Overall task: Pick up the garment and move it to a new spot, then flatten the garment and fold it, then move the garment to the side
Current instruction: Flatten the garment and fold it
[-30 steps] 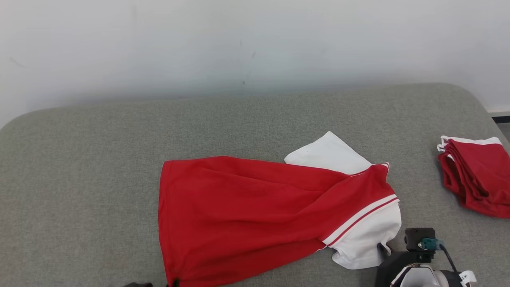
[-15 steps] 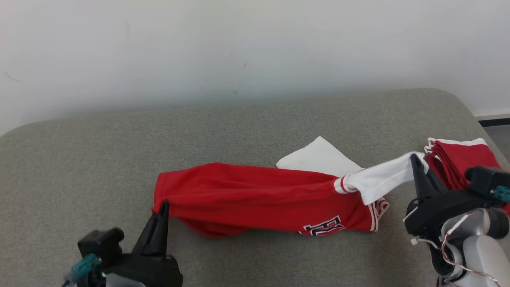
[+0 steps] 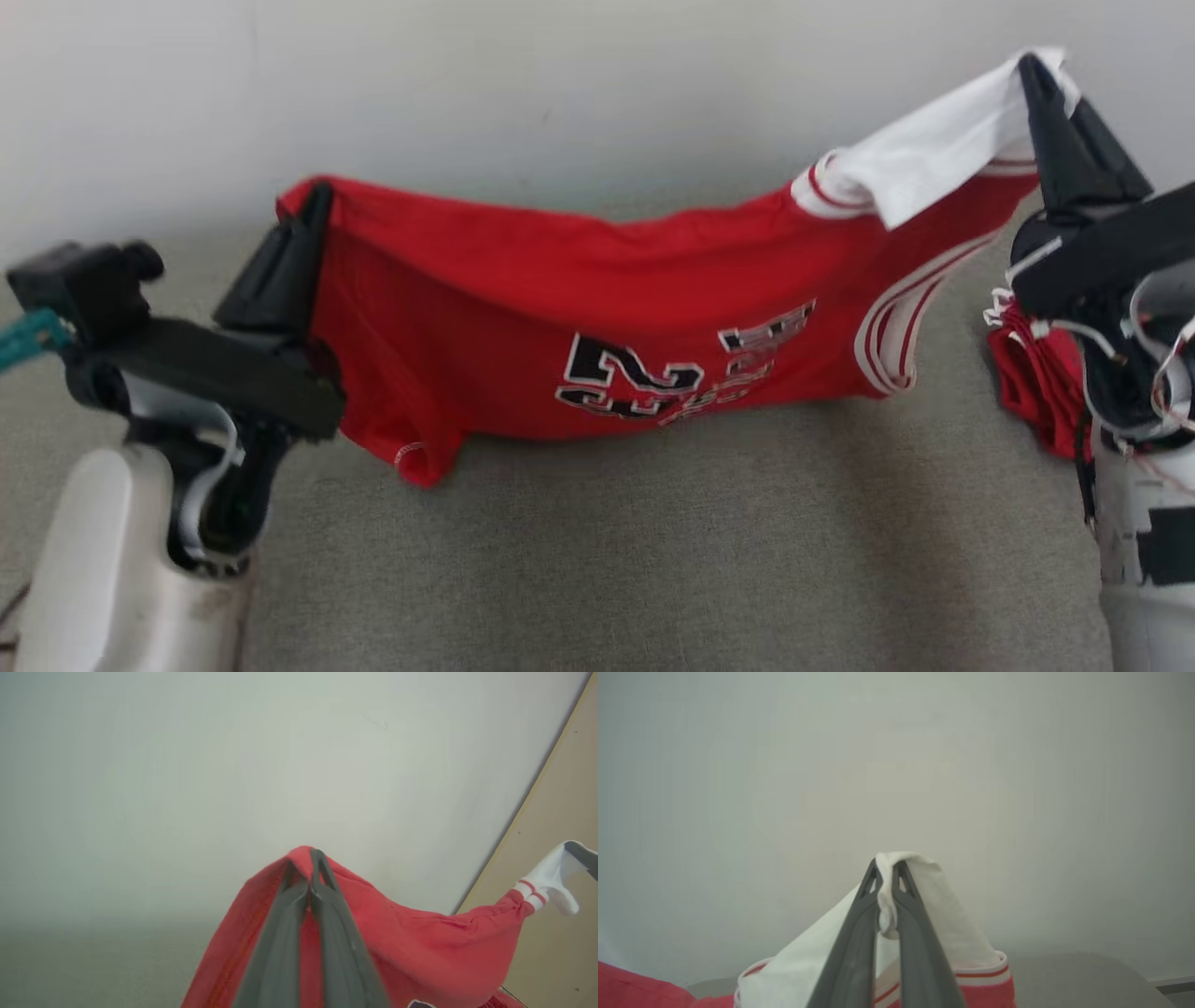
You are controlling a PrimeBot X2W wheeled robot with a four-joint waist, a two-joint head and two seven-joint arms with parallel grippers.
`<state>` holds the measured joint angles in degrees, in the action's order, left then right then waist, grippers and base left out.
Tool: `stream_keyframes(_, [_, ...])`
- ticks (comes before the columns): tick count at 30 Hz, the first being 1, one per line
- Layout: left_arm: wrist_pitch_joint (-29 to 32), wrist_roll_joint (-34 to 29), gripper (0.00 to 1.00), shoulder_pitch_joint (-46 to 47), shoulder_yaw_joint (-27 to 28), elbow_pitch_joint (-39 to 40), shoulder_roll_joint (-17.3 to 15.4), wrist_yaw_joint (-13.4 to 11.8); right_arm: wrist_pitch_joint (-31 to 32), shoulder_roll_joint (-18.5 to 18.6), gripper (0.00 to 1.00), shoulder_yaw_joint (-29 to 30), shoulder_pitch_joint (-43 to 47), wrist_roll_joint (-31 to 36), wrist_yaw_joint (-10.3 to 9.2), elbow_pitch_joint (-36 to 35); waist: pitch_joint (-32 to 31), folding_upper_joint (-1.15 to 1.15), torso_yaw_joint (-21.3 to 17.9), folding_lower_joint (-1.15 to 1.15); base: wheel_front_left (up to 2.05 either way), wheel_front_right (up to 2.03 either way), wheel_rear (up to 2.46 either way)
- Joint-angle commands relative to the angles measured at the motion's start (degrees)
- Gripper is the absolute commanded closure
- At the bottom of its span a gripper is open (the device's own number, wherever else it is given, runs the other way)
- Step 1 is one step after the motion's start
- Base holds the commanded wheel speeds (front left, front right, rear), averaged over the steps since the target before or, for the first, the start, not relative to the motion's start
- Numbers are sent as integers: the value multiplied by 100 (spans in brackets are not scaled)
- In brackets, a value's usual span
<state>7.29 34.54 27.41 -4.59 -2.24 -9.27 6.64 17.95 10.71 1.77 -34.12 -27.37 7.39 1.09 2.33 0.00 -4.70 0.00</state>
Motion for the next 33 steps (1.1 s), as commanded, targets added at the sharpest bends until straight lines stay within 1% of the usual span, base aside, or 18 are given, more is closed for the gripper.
stream_keyframes(1, [103,30,100,346,26,-69,-94,40,32,7,100,-4,-317,-8,15,139,338,0,-93,0,0,0,0])
stream_keyframes(5, [355,173,100,1291,168,-323,-256,-15,89,-69,100,-73,-1322,29,15,723,985,0,-205,0,0,0,0])
stream_keyframes(8, [481,210,100,2068,268,-518,-364,-83,83,-139,100,-55,-2143,131,15,1257,1632,0,-282,0,0,0,0])
stream_keyframes(10, [496,178,100,2631,344,-634,-447,-154,28,-210,100,37,-2732,195,15,1610,2111,0,-320,0,0,0,0])
stream_keyframes(13, [441,8,100,3448,381,-863,-588,-211,-190,-413,100,405,-3643,184,15,2129,2750,0,-367,0,0,0,0])
stream_keyframes(15, [243,-151,100,3991,388,-1040,-677,-219,-500,-502,100,742,-4259,233,15,2467,3071,0,-368,0,0,0,0])
stream_keyframes(18, [-179,-275,100,4739,450,-1308,-688,-242,-1130,-636,100,1229,-5121,267,15,2848,3445,0,-328,0,0,0,0])
stream_keyframes(21, [-716,-422,100,5314,481,-1591,-685,-231,-1836,-678,100,1406,-5780,358,15,3063,3640,0,-267,0,0,0,0])
stream_keyframes(23, [-1060,-486,100,5616,505,-1760,-664,-204,-2328,-684,100,1495,-6135,278,14,3085,3710,0,-223,0,0,0,0])
stream_keyframes(24, [-1219,-531,100,5724,482,-1840,-655,-181,-2540,-688,100,1496,-6278,207,8,3079,3730,0,-197,0,0,0,0])
stream_keyframes(25, [-1219,-531,100,5724,482,-1840,-655,-181,-2540,-688,100,1496,-6278,207,8,3079,3730,0,-197,0,0,0,0])
stream_keyframes(28, [-1670,-554,100,5967,488,-2045,-636,-152,-2998,-659,100,1270,-6525,-7,8,2940,3757,0,-157,0,0,0,0])
stream_keyframes(30, [-1873,-573,100,5995,495,-2184,-632,-134,-3128,-512,100,957,-6550,8,8,2813,3805,0,-152,0,0,0,0])
stream_keyframes(33, [-2049,-598,100,5766,496,-2451,-637,-84,-3150,-344,100,404,-6248,-96,9,2877,3862,0,-173,0,0,0,0])
